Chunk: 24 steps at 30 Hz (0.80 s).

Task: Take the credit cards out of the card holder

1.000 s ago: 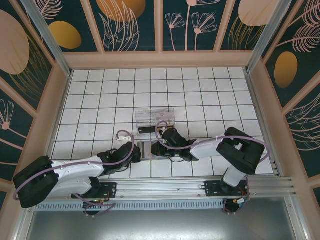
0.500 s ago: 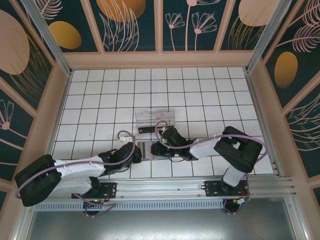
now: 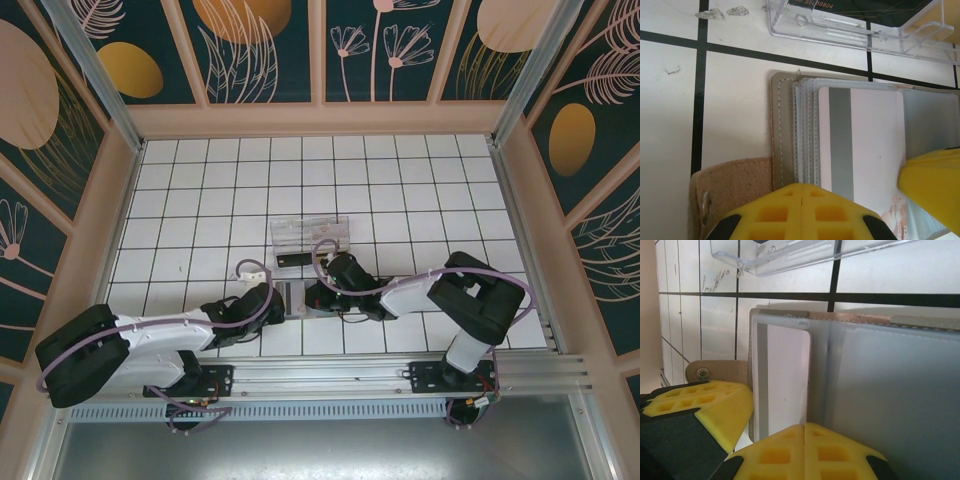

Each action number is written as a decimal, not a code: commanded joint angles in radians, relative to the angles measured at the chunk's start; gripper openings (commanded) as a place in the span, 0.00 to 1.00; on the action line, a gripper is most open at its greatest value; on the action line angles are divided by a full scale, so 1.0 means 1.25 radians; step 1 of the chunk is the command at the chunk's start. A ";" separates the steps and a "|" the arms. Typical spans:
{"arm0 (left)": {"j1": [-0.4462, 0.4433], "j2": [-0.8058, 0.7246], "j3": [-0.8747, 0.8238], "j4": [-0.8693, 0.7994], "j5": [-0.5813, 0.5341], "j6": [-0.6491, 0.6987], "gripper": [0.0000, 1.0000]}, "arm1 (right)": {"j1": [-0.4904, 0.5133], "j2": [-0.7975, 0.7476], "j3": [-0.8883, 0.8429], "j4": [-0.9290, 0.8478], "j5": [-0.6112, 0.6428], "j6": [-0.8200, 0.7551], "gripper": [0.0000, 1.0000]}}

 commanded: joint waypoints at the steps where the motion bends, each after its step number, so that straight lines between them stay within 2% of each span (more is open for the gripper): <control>1: 0.003 0.027 -0.007 -0.087 -0.009 -0.020 0.00 | -0.008 -0.016 -0.024 0.017 -0.005 0.017 0.00; 15: 0.003 0.018 -0.004 -0.106 -0.018 -0.022 0.00 | -0.037 -0.054 -0.057 -0.012 -0.022 0.006 0.00; 22: 0.003 -0.031 0.019 -0.062 0.020 0.031 0.00 | -0.032 -0.018 -0.028 0.012 -0.048 0.005 0.01; 24: 0.003 -0.048 0.024 -0.060 0.025 0.038 0.03 | -0.028 -0.003 -0.014 0.016 -0.057 0.002 0.01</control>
